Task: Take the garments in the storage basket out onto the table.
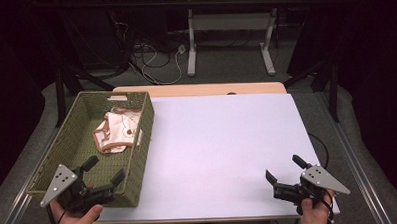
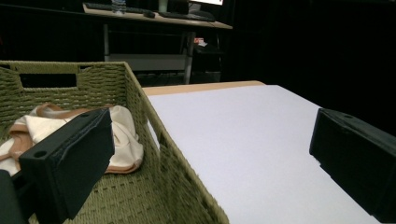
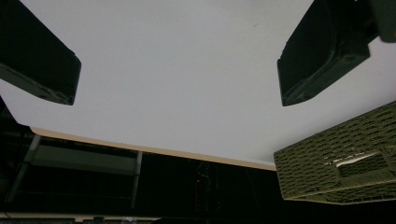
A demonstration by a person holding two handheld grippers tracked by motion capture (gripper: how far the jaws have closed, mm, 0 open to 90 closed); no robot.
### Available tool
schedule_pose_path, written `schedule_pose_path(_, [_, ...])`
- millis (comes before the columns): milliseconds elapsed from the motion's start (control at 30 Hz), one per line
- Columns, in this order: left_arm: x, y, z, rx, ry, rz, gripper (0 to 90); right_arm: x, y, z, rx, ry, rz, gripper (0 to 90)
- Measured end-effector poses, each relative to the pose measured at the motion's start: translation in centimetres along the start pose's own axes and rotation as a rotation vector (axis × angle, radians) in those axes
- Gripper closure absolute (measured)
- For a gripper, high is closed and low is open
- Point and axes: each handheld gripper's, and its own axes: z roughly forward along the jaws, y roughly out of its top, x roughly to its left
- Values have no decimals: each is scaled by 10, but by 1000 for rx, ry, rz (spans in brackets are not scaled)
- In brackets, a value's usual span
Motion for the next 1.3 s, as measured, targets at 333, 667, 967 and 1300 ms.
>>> schedule_pose_path(333, [12,37,23,48,34,-8,4,0,-2,4,8,23,23,0])
schedule_pose_path(667, [15,63,44,124,71,9,4,-2,-4,6,9,30,22,0])
schedule_pose_path(967, [16,80,71,141,52,-18,4,-4,-7,8,31,30,37,0])
schedule_pose_path(1300, [30,93,111,178,79,-94,4,-6,-8,8,37,28,38,0])
